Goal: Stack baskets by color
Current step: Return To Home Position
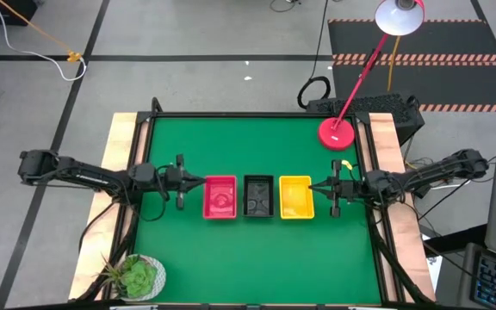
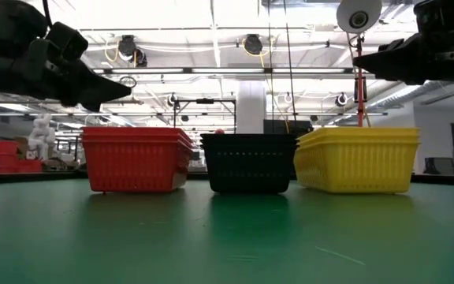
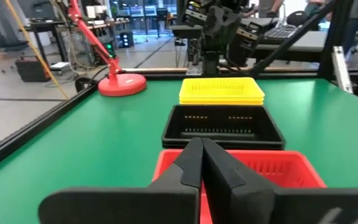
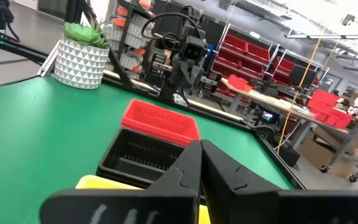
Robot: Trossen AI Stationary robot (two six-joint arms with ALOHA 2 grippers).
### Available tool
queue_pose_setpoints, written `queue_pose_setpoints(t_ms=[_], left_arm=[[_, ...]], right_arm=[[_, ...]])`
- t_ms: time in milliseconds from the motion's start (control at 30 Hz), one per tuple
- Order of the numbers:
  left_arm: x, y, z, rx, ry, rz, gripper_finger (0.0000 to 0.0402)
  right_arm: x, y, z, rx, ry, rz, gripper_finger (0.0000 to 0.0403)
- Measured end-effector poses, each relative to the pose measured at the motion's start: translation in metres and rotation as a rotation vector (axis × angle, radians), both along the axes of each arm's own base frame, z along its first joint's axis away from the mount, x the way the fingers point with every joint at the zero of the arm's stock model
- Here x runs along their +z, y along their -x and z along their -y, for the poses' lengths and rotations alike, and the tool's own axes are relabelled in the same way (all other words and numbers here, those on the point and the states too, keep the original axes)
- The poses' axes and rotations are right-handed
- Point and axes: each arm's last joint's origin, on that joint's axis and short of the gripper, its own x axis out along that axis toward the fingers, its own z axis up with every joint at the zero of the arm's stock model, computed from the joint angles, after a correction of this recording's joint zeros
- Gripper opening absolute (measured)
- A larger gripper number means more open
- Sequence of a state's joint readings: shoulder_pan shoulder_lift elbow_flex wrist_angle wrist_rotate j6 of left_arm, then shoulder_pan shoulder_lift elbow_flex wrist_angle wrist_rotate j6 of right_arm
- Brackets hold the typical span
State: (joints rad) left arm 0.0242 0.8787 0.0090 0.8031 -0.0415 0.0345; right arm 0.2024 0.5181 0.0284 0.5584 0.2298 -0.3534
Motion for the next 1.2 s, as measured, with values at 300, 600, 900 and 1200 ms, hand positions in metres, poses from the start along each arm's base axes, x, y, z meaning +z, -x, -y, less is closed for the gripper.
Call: queue_pose_setpoints(t_ms=[300, 600, 900, 1200], left_arm=[[0.005, 0.006, 0.001, -0.027, -0.016, 0.017, 0.0005], [0.011, 0.016, 0.003, -0.084, -0.013, 0.031, 0.0005], [0.014, 0.028, 0.004, -0.108, -0.021, 0.041, 0.0004], [0.014, 0.038, 0.002, -0.042, -0.016, 0.03, 0.0003]], right_arm=[[0.003, 0.004, 0.001, 0.0, -0.005, 0.022, 0.0], [0.005, 0.01, 0.002, 0.0, -0.011, 0.042, 0.0], [0.006, 0.016, 0.003, 0.001, -0.029, 0.043, 0.0], [0.007, 0.023, 0.005, 0.002, -0.039, 0.059, 0.0]])
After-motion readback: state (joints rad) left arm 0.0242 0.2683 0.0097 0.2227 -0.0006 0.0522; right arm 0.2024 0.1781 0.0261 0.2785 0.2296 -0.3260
